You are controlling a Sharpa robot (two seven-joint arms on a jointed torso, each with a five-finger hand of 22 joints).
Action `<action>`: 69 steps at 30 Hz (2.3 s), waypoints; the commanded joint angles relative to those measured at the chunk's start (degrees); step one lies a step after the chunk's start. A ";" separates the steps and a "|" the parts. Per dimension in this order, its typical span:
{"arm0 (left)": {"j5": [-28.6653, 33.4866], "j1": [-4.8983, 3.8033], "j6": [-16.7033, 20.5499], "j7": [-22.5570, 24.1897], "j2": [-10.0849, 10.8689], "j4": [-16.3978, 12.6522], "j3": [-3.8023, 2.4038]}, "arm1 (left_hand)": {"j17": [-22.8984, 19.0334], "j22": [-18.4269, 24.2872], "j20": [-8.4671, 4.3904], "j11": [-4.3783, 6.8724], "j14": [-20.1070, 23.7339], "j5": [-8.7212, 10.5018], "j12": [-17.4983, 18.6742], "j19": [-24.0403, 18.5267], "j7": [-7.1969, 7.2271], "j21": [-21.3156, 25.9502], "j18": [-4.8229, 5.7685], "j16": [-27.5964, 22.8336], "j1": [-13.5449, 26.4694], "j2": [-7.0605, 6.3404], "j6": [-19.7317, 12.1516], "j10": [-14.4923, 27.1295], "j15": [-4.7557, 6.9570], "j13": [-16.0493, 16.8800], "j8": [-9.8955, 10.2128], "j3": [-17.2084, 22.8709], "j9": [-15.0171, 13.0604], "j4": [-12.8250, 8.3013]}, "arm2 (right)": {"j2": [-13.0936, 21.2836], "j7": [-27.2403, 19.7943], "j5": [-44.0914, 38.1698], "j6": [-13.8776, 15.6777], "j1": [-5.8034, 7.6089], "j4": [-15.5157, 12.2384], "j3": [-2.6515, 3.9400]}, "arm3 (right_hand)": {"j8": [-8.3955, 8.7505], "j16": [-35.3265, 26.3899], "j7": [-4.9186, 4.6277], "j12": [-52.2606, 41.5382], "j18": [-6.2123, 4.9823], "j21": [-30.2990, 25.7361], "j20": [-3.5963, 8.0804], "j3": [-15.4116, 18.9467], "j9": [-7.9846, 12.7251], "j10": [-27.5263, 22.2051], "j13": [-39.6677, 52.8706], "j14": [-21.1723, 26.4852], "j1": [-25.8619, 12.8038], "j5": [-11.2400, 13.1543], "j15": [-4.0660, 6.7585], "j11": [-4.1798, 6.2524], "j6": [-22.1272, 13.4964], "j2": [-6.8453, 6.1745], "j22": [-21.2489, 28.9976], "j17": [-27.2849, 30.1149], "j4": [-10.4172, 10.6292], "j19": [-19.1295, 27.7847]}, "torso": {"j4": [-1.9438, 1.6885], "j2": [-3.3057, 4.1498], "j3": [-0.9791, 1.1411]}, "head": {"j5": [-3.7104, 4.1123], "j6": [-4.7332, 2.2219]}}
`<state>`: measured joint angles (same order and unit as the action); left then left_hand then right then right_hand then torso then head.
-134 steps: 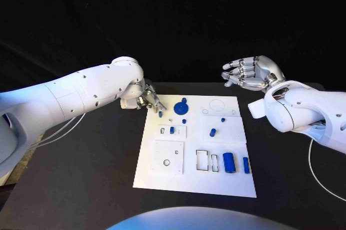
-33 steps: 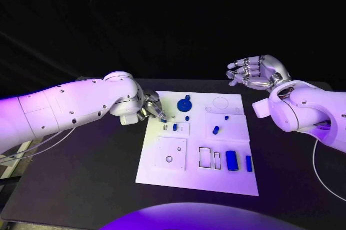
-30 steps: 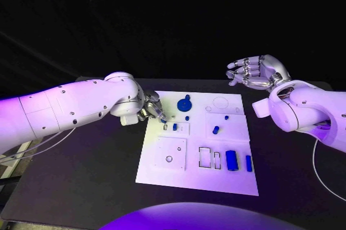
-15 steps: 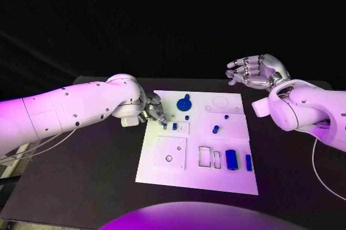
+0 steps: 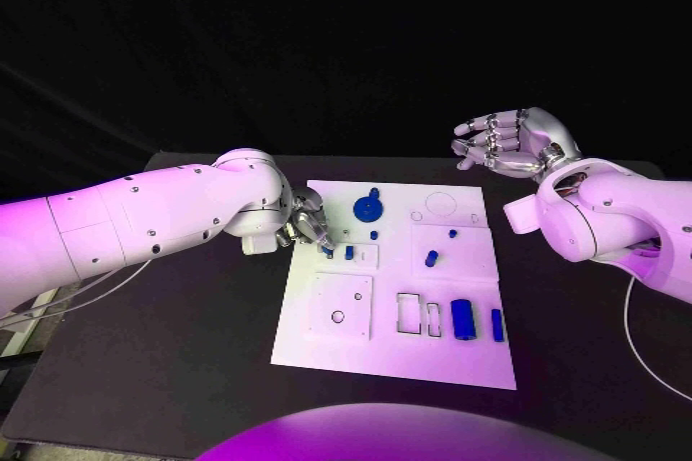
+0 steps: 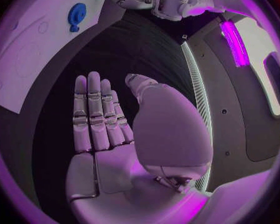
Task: Assemble the parts on the task board
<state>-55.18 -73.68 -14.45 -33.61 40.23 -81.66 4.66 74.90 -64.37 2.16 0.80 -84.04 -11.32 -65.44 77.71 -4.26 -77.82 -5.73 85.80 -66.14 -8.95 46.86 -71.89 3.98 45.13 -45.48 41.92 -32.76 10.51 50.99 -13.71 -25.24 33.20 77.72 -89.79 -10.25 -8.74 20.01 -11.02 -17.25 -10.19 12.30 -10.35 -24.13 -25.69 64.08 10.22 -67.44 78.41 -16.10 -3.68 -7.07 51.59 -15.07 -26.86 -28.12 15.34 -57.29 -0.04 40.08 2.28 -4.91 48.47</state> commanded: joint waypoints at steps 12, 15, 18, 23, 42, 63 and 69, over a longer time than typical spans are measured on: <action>-0.74 0.94 -1.45 0.07 -0.14 -0.18 0.05 | 6.74 -0.05 -0.01 0.08 -3.79 -0.23 -0.13 0.29 0.72 -0.24 0.55 0.07 -0.01 0.66 0.83 -0.27 0.28 -0.05 -0.20 9.45 -3.89 -9.21 | 0.11 -0.16 -0.15 -1.10 -0.04 -0.13 0.01 | 0.32 -0.61 -0.29 0.30 -0.25 -0.41 -0.29 0.07 0.11 0.27 -0.41 -0.22 -0.61 0.17 -0.26 -0.03 0.26 0.13 0.29 0.05 -0.04 0.08 | 0.01 -0.01 0.03 | 0.11 0.17; -0.75 1.00 -1.59 0.02 -0.09 -0.18 0.05 | 6.71 -0.02 -0.02 0.10 -3.78 -0.26 -0.04 0.27 0.73 -0.23 0.54 0.06 0.08 0.62 0.85 -0.25 0.29 -0.21 -0.23 9.59 -3.89 -9.29 | 0.16 -0.13 -0.14 -1.14 -0.04 -0.13 0.01 | 0.32 -0.61 -0.29 0.30 -0.25 -0.41 -0.29 0.07 0.11 0.27 -0.41 -0.22 -0.61 0.17 -0.26 -0.03 0.26 0.13 0.29 0.05 -0.04 0.08 | -0.01 -0.02 0.03 | 0.06 0.23; -0.77 1.05 -1.63 0.00 -0.03 -0.17 0.05 | 6.72 -0.01 -0.02 0.10 -3.78 -0.27 0.01 0.26 0.73 -0.23 0.54 0.06 0.10 0.62 0.86 -0.22 0.29 -0.29 -0.24 9.62 -3.90 -9.31 | 0.18 -0.13 -0.14 -1.15 -0.04 -0.10 0.01 | 0.32 -0.61 -0.29 0.30 -0.25 -0.41 -0.29 0.07 0.11 0.27 -0.41 -0.22 -0.61 0.17 -0.26 -0.03 0.26 0.13 0.29 0.05 -0.04 0.08 | -0.01 -0.05 0.03 | 0.03 0.23; -0.77 1.09 -1.49 0.09 0.00 -0.05 0.04 | 6.72 -0.08 -0.03 0.11 -3.79 -0.29 0.02 0.29 0.74 -0.26 0.55 0.06 0.15 0.62 0.89 -0.24 0.30 -0.30 -0.27 9.74 -3.91 -9.37 | 0.16 -0.14 -0.14 -1.18 -0.04 -0.06 0.01 | 0.32 -0.61 -0.29 0.30 -0.25 -0.41 -0.29 0.07 0.11 0.27 -0.41 -0.22 -0.61 0.17 -0.26 -0.03 0.26 0.13 0.29 0.05 -0.04 0.08 | -0.02 -0.08 -0.01 | -0.05 0.15; 0.56 1.01 -3.74 0.03 0.11 0.26 -0.43 | 6.71 -0.02 -0.05 0.14 -3.78 -0.31 0.07 0.26 0.77 -0.24 0.54 0.05 0.25 0.61 0.94 -0.29 0.32 -0.35 -0.34 10.09 -3.93 -9.60 | -0.03 -0.12 -0.14 -1.22 -0.08 0.15 0.00 | 0.32 -0.61 -0.29 0.30 -0.25 -0.41 -0.29 0.07 0.11 0.27 -0.41 -0.22 -0.61 0.17 -0.26 -0.03 0.26 0.13 0.29 0.05 -0.04 0.08 | 0.02 0.00 0.03 | -0.04 0.04; 1.08 -0.02 -8.77 0.13 -0.90 2.71 -1.12 | 6.69 0.01 -0.06 0.15 -3.78 -0.27 0.33 0.22 0.77 -0.23 0.54 0.04 0.29 0.53 0.92 -0.15 0.32 -0.77 -0.34 10.34 -3.93 -9.84 | -0.34 -0.12 -0.14 -1.29 -0.40 0.40 0.00 | 0.32 -0.61 -0.29 0.30 -0.25 -0.41 -0.29 0.07 0.11 0.27 -0.41 -0.22 -0.61 0.17 -0.26 -0.03 0.26 0.13 0.29 0.05 -0.04 0.08 | 0.06 0.05 0.05 | -0.07 0.02; 1.22 -0.25 -9.25 0.25 -1.60 3.80 -1.14 | 6.69 0.01 -0.06 0.15 -3.78 -0.27 0.33 0.22 0.77 -0.23 0.54 0.04 0.29 0.53 0.92 -0.15 0.32 -0.77 -0.34 10.34 -3.93 -9.84 | -0.37 -0.12 -0.14 -1.27 -0.40 0.37 0.00 | 0.32 -0.61 -0.29 0.30 -0.25 -0.41 -0.29 0.07 0.11 0.27 -0.41 -0.22 -0.61 0.17 -0.26 -0.03 0.26 0.13 0.29 0.05 -0.04 0.08 | 0.02 0.02 0.08 | -0.01 0.08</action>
<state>-54.30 -73.89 -21.89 -33.40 38.85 -78.05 3.50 74.90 -64.36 2.16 0.79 -84.04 -11.50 -65.40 77.70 -4.10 -77.81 -5.72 85.80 -65.78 -8.86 47.05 -71.87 3.97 44.41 -45.67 42.07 -36.79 10.66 50.69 -13.67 -25.21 32.77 77.35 -89.37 -10.26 -8.74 19.57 -11.02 -17.25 -10.19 12.09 -10.35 -24.13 -25.64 64.08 9.87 -67.44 78.41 -16.10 -3.67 -7.07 51.59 -15.07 -26.63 -28.13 15.34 -57.29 0.02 40.10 2.35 -4.95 48.51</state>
